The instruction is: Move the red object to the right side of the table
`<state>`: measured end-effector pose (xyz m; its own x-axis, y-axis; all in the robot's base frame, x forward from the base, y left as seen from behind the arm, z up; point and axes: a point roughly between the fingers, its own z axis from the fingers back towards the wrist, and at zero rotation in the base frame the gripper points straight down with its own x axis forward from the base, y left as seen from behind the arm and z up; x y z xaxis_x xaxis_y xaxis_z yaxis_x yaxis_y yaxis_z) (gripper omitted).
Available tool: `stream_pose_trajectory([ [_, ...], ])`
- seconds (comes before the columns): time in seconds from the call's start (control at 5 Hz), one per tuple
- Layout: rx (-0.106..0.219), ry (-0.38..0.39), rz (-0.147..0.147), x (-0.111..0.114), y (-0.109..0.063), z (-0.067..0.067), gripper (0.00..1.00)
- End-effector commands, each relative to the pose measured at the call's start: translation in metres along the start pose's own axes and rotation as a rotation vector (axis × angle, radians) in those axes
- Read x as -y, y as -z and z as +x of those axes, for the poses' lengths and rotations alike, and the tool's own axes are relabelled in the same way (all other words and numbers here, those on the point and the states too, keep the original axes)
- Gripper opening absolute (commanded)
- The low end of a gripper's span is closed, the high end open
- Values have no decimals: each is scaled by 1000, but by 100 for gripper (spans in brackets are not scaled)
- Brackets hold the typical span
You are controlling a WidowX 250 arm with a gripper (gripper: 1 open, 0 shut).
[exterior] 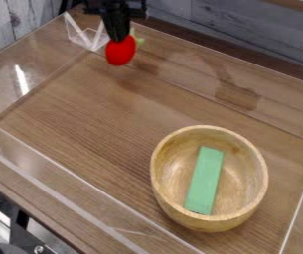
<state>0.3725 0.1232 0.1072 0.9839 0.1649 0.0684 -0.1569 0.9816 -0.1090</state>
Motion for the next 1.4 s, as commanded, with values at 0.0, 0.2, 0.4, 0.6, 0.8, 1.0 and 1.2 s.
stream_pose_trajectory([
  [0.0, 72, 63, -4, 36, -35, -6, 0],
  [0.2, 62, 127, -14, 70, -28, -14, 0],
  [0.4, 57, 165, -17, 98, -24, -26, 0],
  [0.6, 45, 232, -22, 124, -4, -27, 0],
  [0.8, 32, 270, -13, 139, 18, -26, 0],
  [1.0, 30, 283, -7, 144, 32, -26, 0],
  [1.2, 17, 288, 7, 140, 46, -27, 0],
])
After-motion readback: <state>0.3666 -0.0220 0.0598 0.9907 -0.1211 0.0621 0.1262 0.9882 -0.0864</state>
